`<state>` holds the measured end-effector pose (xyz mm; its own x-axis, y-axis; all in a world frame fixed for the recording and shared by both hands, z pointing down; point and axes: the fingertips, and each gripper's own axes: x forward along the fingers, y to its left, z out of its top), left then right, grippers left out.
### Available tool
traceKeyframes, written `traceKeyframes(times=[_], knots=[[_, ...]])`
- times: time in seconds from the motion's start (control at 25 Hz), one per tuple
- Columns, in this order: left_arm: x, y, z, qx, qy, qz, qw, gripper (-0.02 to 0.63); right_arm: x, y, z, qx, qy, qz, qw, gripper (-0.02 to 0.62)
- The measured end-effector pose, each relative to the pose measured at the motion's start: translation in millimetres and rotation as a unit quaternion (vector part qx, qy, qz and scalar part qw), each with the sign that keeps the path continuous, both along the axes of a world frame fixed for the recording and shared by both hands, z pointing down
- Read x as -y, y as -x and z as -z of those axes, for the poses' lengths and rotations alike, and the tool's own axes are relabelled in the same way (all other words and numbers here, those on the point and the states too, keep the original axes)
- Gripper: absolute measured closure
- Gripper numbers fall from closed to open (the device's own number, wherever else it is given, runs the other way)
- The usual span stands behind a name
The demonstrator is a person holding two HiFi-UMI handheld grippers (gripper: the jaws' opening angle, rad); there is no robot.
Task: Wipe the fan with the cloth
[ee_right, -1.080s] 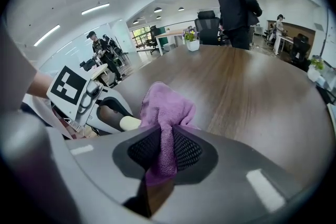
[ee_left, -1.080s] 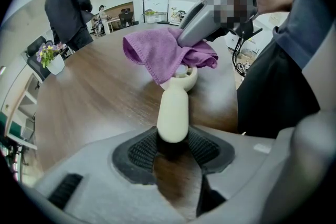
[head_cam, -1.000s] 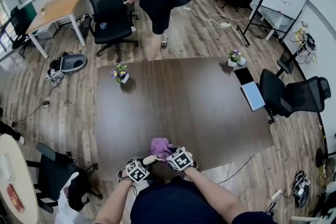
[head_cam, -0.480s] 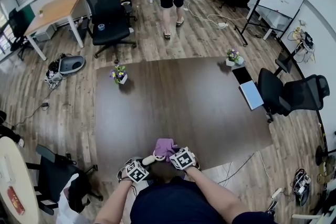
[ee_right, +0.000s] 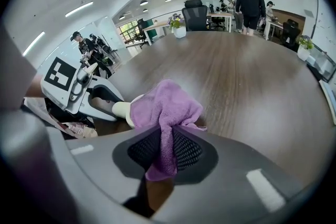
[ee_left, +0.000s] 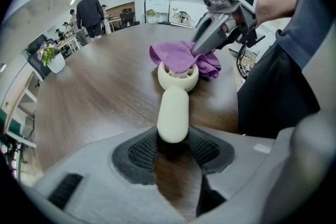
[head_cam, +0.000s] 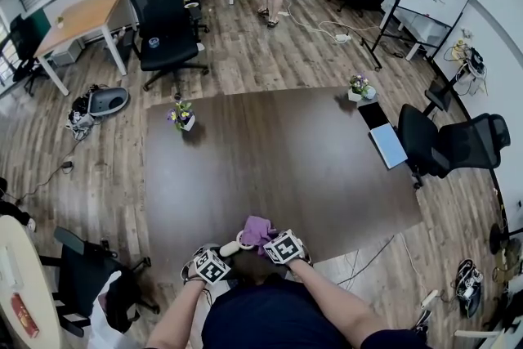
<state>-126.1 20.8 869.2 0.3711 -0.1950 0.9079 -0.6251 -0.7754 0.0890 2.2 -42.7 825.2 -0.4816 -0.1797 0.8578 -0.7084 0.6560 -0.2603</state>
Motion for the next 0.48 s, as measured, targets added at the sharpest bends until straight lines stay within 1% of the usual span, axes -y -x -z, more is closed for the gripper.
traceKeyframes(times=[0.2,0.48], knots=[[0,0,1,-0.001,0.000,0.000,1.0000,0.420,-16,-1,-5,-0.002,0.023,0.004,1.000,0.520],[-1,-2,2,-0.005,0.004,0.000,1.0000,0.420,-24,1,-6,0.001,0.029,0.004,1.000,0.520]])
